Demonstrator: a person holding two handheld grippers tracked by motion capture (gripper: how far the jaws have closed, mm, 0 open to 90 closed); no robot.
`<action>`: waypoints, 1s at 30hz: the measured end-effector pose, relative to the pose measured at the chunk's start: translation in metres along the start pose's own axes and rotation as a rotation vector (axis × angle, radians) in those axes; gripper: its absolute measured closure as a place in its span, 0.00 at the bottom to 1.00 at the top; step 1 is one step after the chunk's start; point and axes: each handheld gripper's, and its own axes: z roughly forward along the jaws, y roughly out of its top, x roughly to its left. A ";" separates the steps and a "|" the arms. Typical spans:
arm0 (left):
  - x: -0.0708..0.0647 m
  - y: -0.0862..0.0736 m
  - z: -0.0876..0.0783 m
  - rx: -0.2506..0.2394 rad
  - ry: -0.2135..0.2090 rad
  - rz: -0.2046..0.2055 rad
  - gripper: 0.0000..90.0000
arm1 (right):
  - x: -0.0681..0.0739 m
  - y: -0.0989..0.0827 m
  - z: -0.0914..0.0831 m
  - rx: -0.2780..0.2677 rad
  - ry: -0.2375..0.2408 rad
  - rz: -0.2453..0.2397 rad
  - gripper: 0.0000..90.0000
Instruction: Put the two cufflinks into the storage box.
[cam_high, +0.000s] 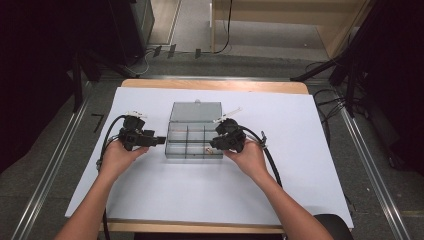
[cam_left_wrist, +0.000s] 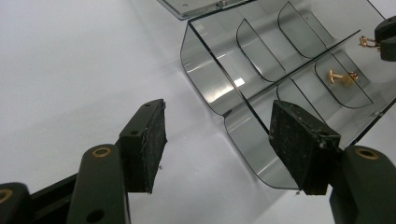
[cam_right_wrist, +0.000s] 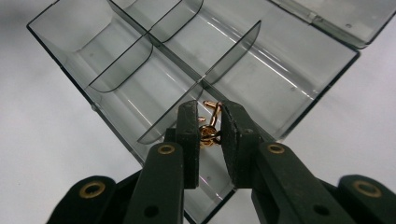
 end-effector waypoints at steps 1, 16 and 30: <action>0.000 0.000 0.000 0.000 0.000 0.000 0.42 | 0.000 0.000 0.001 0.001 -0.001 -0.001 0.88; 0.000 0.000 0.000 0.001 -0.001 -0.001 0.42 | -0.002 0.000 0.012 0.036 -0.023 0.005 0.88; 0.000 0.000 0.000 0.001 -0.001 -0.001 0.42 | -0.003 0.001 0.019 0.049 -0.026 0.007 0.88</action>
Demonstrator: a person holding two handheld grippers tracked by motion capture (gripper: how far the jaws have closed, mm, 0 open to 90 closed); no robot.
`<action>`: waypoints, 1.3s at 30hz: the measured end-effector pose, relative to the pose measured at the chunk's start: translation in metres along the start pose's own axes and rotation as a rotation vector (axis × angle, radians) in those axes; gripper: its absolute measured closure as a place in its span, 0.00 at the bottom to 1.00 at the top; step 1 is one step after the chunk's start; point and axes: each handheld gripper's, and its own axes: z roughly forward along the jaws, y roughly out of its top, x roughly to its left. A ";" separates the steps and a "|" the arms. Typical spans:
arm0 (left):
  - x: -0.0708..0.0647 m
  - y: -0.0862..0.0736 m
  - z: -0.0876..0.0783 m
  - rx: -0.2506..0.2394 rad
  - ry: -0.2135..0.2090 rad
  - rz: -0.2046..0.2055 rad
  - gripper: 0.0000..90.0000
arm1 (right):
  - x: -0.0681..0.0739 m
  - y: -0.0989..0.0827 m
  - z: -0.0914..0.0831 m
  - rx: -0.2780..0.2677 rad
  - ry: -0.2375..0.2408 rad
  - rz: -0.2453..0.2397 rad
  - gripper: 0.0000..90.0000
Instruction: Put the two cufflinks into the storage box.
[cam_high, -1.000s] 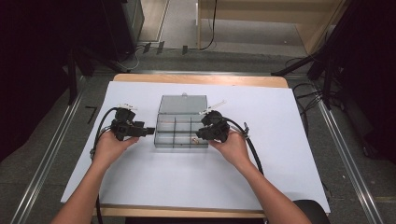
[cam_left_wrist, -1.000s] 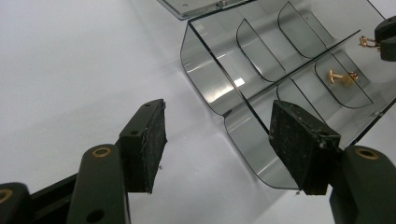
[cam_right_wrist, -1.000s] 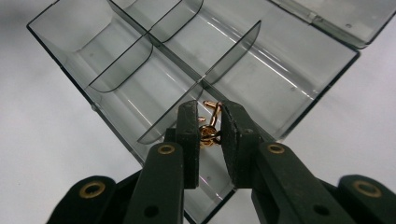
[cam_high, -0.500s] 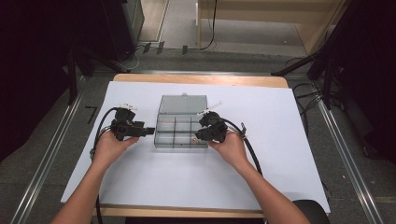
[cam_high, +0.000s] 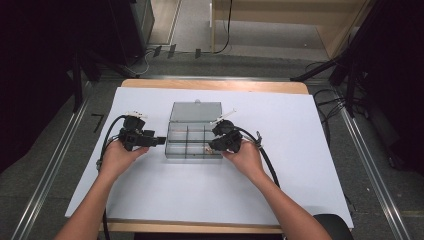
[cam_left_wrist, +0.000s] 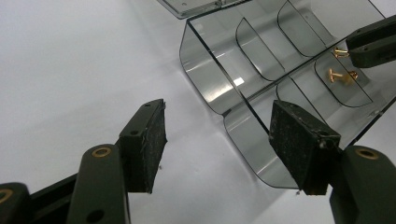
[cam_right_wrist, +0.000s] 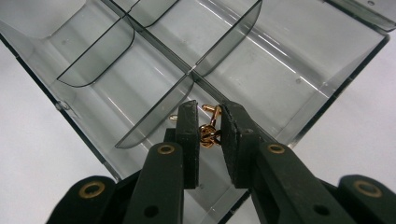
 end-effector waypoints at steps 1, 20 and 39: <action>0.000 0.000 0.000 0.000 0.000 0.000 0.42 | 0.001 0.000 0.001 0.001 -0.001 0.001 0.88; 0.001 0.000 0.000 -0.003 0.011 0.002 0.43 | 0.003 0.000 0.006 0.012 0.012 -0.005 0.86; -0.008 0.014 0.011 0.013 0.000 0.023 0.47 | 0.007 -0.003 -0.017 -0.088 -0.006 0.004 0.81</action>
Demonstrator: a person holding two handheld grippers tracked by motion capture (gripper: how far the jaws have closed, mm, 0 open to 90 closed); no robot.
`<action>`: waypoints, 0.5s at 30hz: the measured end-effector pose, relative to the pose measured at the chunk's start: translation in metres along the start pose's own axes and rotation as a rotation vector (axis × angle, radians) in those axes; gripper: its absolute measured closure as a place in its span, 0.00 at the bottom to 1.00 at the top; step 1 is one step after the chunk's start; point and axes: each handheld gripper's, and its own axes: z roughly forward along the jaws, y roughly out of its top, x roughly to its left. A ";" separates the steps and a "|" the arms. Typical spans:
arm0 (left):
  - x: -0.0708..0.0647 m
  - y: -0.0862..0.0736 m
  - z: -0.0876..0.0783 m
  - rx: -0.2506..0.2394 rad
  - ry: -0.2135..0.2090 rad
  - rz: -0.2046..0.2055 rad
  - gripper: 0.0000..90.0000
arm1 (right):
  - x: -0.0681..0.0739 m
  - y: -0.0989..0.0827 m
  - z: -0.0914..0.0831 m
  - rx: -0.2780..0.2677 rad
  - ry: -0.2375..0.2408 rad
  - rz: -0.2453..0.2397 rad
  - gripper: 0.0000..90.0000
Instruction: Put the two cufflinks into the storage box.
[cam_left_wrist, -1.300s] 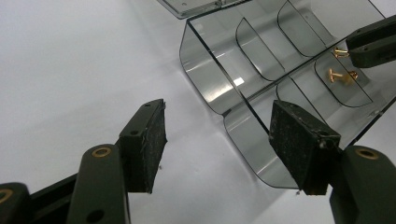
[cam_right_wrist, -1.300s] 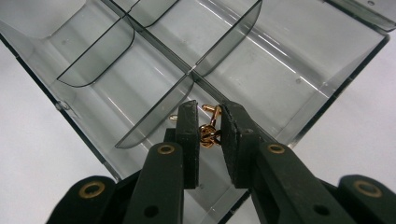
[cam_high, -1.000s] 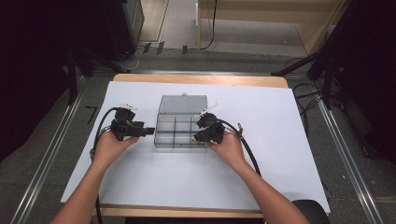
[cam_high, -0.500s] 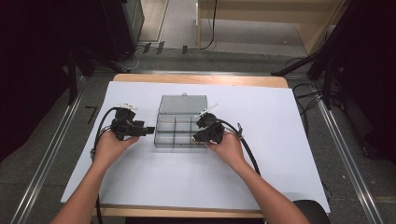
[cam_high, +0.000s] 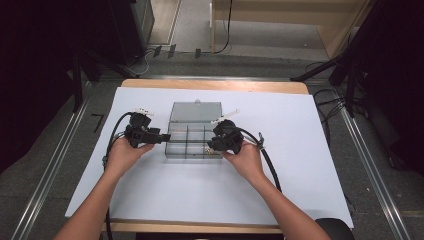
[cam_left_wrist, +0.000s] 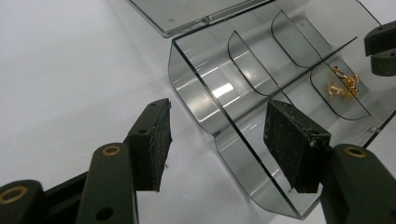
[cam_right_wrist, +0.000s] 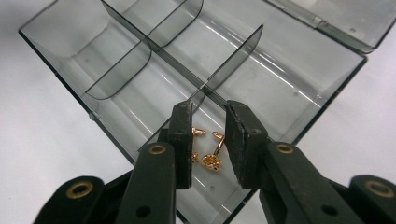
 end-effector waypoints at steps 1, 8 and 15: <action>0.000 0.002 0.001 0.001 -0.004 -0.006 0.47 | 0.000 -0.001 -0.001 -0.001 0.000 0.009 0.80; 0.003 0.009 0.002 -0.001 -0.009 -0.028 0.47 | -0.007 -0.004 -0.005 -0.028 -0.012 0.037 0.74; 0.006 0.020 0.003 -0.006 -0.020 -0.054 0.48 | -0.015 -0.002 -0.009 -0.058 -0.029 0.061 0.71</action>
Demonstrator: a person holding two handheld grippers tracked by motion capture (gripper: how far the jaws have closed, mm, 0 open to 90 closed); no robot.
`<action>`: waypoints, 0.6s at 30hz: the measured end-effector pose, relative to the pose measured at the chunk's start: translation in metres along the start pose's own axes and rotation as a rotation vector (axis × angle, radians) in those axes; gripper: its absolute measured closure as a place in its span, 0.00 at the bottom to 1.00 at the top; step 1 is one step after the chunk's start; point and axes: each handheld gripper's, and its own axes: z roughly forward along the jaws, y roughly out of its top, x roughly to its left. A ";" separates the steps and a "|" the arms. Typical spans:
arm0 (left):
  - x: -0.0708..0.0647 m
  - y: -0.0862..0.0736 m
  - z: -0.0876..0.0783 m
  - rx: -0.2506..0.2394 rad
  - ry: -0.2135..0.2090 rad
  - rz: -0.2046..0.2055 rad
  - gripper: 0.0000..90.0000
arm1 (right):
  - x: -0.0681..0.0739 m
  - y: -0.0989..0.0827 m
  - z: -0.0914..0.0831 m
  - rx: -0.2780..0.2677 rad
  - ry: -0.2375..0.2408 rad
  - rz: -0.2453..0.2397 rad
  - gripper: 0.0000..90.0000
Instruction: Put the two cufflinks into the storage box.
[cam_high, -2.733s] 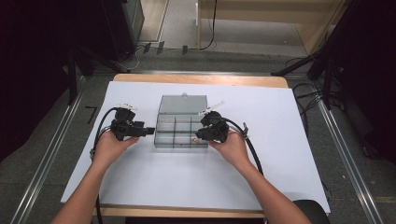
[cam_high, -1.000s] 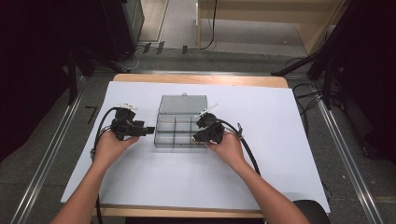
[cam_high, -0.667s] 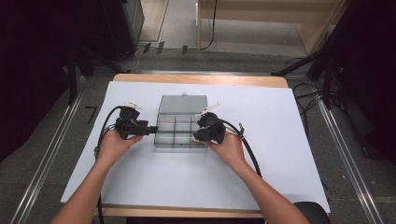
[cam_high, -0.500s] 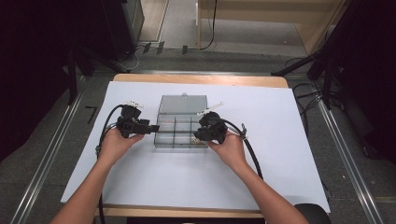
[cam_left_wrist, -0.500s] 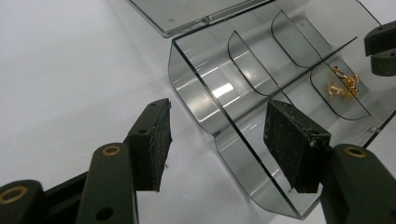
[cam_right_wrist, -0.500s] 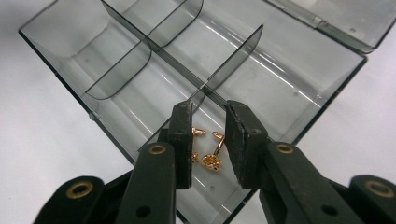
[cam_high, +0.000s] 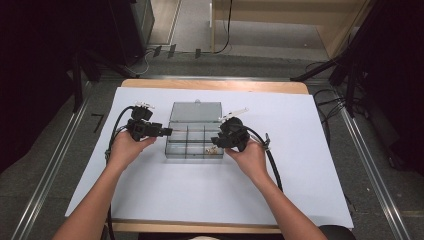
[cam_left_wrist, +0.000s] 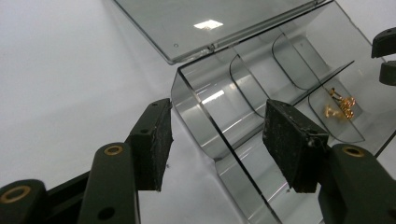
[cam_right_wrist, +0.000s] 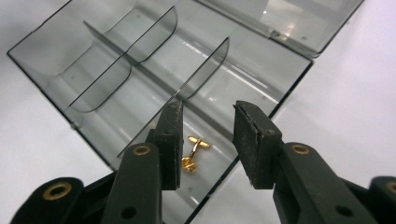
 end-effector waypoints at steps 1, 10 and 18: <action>0.000 0.000 0.000 0.000 0.000 0.000 0.48 | 0.000 0.000 0.000 0.000 0.000 0.000 0.71; 0.005 0.015 0.003 0.009 0.015 -0.002 0.48 | -0.009 0.009 -0.001 -0.047 0.002 0.049 0.69; 0.011 0.025 0.006 0.008 0.013 -0.021 0.48 | -0.025 0.020 -0.002 -0.068 -0.009 0.091 0.67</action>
